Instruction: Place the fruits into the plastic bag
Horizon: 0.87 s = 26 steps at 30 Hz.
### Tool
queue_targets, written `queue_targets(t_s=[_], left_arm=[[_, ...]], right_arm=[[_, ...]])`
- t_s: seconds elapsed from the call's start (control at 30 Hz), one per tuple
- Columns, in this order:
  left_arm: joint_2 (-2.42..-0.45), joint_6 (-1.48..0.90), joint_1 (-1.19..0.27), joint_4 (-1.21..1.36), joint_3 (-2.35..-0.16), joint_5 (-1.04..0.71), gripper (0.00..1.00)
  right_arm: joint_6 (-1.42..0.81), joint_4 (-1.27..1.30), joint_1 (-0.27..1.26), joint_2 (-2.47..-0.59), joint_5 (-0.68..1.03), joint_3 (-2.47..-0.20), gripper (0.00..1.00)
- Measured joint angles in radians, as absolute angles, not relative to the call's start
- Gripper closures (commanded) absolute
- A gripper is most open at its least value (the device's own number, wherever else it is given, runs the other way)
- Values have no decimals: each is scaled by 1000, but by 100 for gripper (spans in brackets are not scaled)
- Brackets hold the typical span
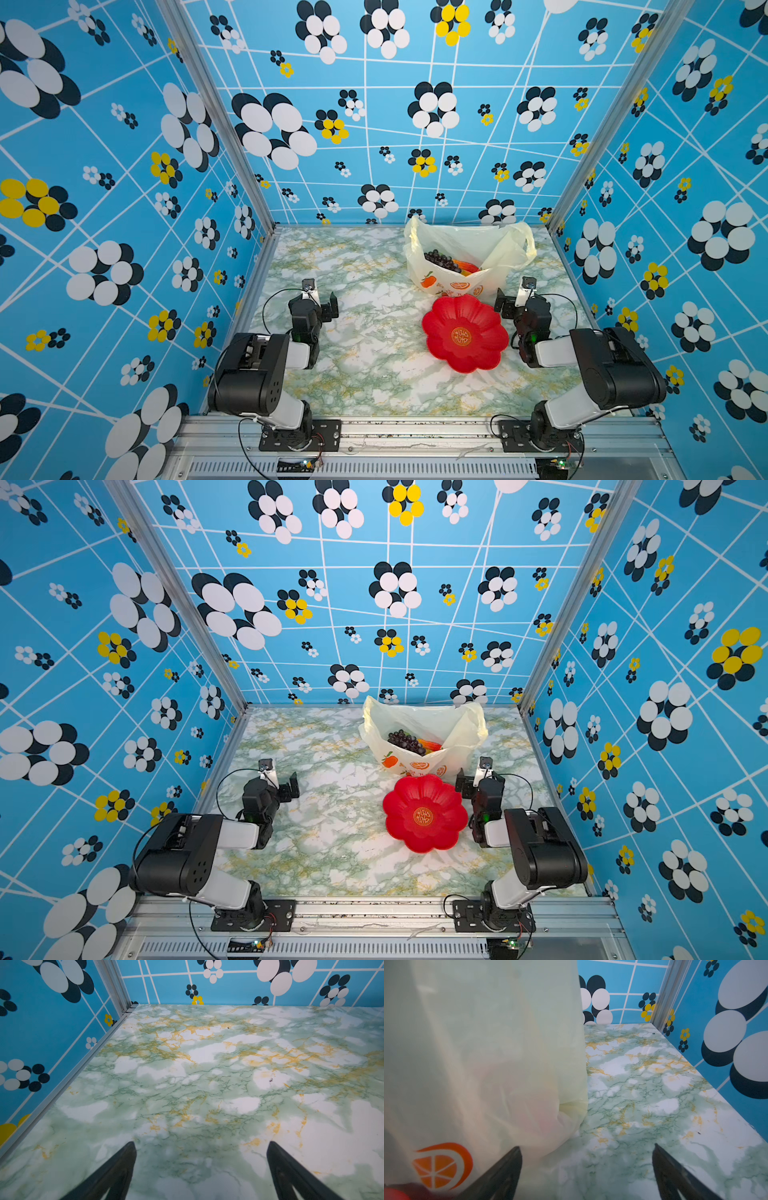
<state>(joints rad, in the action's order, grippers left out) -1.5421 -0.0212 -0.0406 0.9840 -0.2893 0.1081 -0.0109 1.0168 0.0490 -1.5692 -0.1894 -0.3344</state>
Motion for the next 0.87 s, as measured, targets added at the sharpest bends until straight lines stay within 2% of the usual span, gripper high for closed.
queue_targets(t_s=[0.2,0.87], left_arm=[[-1542,-23,-40,946,-362,113,1],[-1542,-25,-40,935,-364,113,1]], right_arm=[[-11,972,38,-1568,-189,-368,1],[-12,949,36,-1568,-188,-368,0]])
